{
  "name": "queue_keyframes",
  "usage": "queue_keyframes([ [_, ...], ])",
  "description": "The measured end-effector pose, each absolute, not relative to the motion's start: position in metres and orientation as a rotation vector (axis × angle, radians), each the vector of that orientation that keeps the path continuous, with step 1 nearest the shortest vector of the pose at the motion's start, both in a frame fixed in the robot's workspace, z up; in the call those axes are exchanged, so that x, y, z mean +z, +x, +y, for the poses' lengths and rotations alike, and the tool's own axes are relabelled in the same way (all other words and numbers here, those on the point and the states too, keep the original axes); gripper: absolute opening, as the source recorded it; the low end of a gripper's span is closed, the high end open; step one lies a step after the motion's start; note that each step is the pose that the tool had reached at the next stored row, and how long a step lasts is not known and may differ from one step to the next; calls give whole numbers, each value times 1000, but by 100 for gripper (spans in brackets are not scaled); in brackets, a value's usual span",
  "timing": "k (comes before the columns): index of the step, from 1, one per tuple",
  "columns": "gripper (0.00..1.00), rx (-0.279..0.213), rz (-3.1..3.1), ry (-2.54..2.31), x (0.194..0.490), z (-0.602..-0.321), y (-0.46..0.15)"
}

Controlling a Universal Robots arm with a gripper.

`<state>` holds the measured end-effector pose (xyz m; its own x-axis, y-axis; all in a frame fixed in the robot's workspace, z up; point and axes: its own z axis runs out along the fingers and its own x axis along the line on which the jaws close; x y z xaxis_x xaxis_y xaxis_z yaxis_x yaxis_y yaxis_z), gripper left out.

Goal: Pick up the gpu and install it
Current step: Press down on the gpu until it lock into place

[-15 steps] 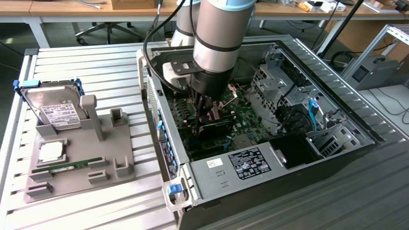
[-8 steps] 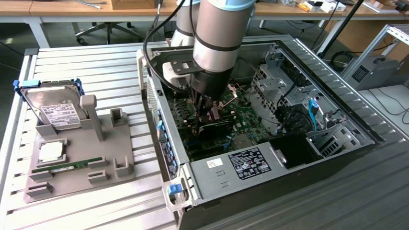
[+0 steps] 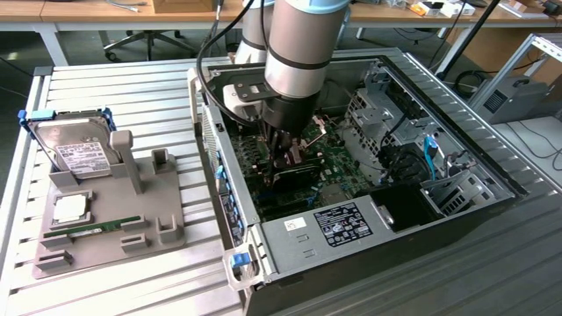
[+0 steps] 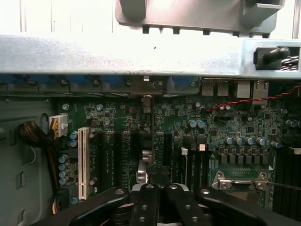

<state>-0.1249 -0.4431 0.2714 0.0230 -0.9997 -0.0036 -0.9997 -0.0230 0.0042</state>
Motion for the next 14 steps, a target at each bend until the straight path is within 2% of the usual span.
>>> queue_keyframes([
  [14, 11, -27, -2204, 2255, 272, -443, -125],
])
